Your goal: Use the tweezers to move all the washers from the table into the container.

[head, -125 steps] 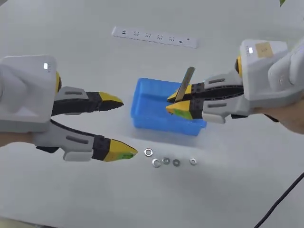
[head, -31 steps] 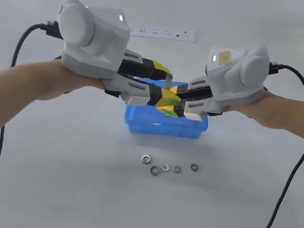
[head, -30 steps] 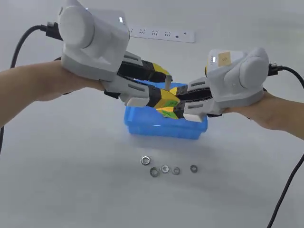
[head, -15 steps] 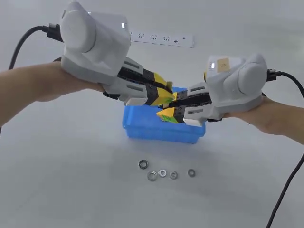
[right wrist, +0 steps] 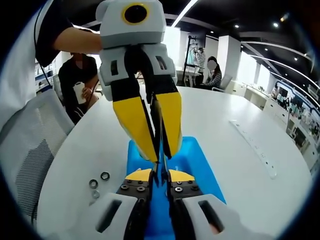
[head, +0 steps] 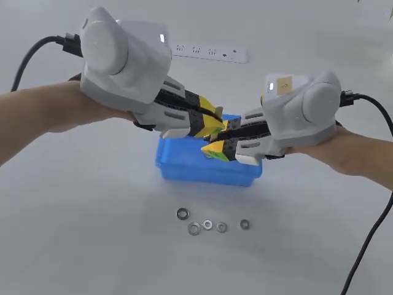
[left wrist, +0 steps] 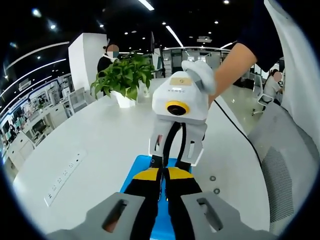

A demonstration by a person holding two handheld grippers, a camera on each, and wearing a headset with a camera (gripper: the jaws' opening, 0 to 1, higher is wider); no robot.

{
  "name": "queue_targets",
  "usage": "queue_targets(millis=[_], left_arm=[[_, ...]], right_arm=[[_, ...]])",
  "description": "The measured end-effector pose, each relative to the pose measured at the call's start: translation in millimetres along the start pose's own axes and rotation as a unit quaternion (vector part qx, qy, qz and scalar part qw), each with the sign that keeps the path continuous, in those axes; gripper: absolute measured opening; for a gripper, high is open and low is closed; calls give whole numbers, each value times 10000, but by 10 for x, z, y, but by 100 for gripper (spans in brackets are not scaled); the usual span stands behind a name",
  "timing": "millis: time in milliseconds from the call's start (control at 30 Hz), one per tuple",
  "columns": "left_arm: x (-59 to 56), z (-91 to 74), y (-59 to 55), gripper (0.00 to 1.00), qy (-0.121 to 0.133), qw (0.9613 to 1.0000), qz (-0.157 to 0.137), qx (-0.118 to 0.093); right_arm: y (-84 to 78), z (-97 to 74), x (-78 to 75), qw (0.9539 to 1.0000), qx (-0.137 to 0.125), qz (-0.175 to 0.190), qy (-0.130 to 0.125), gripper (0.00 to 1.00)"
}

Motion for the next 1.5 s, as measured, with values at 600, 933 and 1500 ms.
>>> queue_targets(millis=[600,933,1500], left_arm=[[39,-99,26,7,157,9999,59,-39],[-76,-223,42,7,187,9998,91,-32],[-388,-544,36,7,318,9994,21,-142]], right_arm=[[-41,-117,-22,9998,106,148,-90,21],[-123,-432,-64,9971,-18,468,-592,30],[-272,-919,389,9932,-65,602,-998,41]])
Point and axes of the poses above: the centre of the closed fingertips' face, and the gripper's own axes: z roughly forward along the fingers, x roughly to its left, y roughly out of its top, the point moved 4 cm from there along -z, roughly backward along the fingers, and after that the axes turned 10 degrees about x, right-handed, at the moved point
